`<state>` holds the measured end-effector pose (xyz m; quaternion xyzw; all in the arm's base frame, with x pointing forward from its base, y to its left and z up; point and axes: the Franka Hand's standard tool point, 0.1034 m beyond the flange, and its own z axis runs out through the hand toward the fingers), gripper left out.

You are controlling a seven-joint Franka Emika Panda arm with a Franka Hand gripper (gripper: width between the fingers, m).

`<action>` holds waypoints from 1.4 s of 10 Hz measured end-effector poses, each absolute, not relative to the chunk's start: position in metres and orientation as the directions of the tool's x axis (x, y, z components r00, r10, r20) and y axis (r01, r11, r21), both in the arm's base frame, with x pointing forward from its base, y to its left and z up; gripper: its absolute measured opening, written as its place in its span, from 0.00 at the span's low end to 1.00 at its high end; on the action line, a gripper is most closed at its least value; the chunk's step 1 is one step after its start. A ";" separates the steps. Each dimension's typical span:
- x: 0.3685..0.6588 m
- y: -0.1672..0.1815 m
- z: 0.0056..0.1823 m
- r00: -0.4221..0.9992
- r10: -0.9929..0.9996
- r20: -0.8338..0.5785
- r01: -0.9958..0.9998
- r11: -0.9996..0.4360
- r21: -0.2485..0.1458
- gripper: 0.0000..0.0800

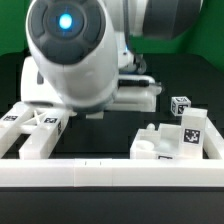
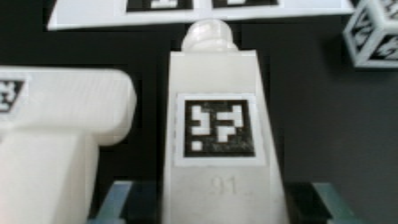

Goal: Assemble chair

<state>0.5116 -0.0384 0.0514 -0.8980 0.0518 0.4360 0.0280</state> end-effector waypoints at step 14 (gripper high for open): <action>0.589 -0.044 0.104 0.968 -0.109 -0.228 -0.114 -0.993 -0.010 0.36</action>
Offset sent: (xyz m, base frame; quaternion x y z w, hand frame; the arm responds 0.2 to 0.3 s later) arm 0.0000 0.0000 0.0000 0.0000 0.0000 0.0000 1.0000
